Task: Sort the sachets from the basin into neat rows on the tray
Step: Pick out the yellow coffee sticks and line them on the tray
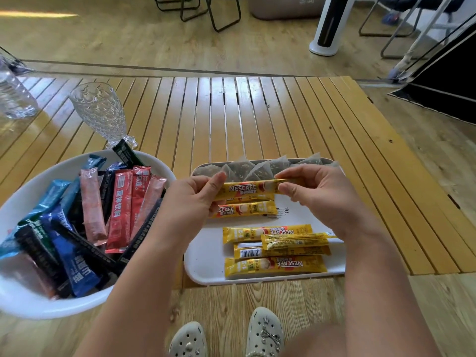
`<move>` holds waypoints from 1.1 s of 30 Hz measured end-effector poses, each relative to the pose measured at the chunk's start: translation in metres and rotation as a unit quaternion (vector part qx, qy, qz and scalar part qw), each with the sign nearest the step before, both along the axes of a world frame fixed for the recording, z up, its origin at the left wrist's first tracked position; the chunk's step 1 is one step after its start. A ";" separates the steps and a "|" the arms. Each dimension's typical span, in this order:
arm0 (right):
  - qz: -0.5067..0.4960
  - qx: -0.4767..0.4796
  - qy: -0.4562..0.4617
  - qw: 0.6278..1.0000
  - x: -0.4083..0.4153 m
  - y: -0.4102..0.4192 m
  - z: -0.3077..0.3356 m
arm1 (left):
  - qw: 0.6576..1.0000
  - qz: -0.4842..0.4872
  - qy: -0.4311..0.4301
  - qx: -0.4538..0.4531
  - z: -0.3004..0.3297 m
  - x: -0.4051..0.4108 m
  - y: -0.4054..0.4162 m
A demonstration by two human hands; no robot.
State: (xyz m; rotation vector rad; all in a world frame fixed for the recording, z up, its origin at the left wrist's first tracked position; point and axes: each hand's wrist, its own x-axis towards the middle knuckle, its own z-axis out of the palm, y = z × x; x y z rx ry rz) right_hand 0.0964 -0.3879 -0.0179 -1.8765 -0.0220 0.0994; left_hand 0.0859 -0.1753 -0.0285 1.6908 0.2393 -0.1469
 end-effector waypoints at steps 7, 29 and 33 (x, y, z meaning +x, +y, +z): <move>0.028 -0.007 0.113 0.993 -0.002 -0.002 -0.004 | 0.935 0.002 -0.104 0.339 -0.006 -0.003 0.013; 0.042 -0.291 0.201 0.934 -0.005 -0.014 -0.009 | 0.876 -0.186 -0.133 0.425 -0.017 -0.013 -0.020; 0.037 -0.314 0.189 0.930 -0.004 -0.010 -0.009 | 0.852 -0.220 -0.116 0.461 -0.017 -0.017 -0.025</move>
